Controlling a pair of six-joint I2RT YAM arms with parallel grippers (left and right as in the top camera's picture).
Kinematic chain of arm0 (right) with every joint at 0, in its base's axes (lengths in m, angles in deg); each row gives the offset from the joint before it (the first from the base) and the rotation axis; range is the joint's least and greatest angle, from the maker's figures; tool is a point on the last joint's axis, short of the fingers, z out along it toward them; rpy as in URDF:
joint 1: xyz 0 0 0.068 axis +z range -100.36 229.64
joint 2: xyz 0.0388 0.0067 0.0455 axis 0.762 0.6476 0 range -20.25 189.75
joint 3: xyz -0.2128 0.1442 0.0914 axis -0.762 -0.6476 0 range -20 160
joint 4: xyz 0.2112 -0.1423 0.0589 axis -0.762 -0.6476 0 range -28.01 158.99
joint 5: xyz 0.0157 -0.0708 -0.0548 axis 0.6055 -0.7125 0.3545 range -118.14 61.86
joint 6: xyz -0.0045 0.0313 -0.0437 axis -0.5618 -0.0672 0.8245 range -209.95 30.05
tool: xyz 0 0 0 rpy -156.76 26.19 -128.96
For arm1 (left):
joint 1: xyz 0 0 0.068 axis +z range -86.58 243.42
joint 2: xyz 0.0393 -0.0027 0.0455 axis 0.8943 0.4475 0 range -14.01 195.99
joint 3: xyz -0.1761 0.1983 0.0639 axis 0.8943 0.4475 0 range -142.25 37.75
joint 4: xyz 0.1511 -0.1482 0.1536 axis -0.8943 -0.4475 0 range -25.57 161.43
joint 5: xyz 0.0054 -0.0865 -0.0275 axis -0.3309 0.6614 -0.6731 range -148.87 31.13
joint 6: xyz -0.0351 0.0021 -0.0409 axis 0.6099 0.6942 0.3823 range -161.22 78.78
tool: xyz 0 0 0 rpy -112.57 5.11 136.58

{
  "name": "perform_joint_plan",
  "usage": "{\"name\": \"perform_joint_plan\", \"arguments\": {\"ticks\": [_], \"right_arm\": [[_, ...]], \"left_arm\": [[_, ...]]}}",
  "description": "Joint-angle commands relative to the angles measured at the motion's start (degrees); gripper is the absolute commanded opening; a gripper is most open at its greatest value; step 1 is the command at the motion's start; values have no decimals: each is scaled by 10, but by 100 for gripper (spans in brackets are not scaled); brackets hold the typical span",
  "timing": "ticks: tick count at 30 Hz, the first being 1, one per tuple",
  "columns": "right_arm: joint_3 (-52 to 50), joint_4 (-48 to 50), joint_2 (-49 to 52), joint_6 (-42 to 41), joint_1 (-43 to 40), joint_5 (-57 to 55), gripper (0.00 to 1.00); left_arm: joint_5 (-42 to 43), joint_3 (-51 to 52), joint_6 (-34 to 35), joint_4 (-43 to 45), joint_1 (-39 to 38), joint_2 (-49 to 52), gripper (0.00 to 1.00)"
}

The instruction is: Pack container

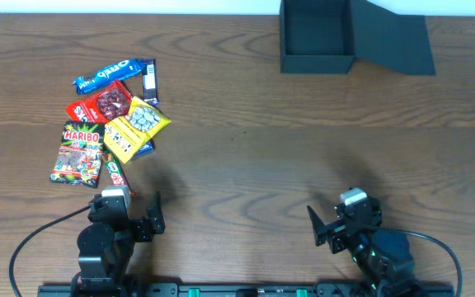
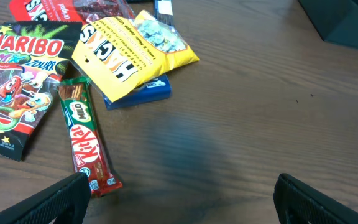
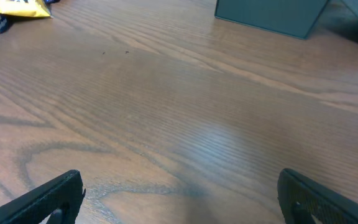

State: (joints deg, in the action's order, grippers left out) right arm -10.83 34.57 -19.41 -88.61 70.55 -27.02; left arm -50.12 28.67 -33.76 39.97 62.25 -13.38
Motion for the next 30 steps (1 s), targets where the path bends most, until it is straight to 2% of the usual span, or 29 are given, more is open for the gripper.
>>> {"name": "perform_joint_plan", "arguments": {"ticks": [1,6,9,10,12,16,20,26,30], "right_arm": [[-4,2,-5,9,-6,2,99],[-4,2,-5,9,-6,2,99],[-5,47,-5,-5,-6,-22,99],[-5,63,-5,-40,-6,-12,99],[-5,77,-5,-162,-6,30,99],[-5,43,-5,-422,-6,107,99],[-6,59,-5,-509,-6,101,99],[-6,191,16,-532,-8,70,99],[19,281,118,-532,-21,65,99]], "left_arm": [[-4,6,-6,2,3,-4,95],[-4,6,-6,2,3,-4,95],[-4,6,-6,2,3,-4,95],[-4,6,-6,2,3,-4,95],[-4,6,-6,2,3,-4,95],[-4,6,-6,2,3,-4,95],[-4,6,-6,2,3,-4,95],[-4,6,-6,2,3,-4,95],[-4,6,-6,2,3,-4,95]]}}
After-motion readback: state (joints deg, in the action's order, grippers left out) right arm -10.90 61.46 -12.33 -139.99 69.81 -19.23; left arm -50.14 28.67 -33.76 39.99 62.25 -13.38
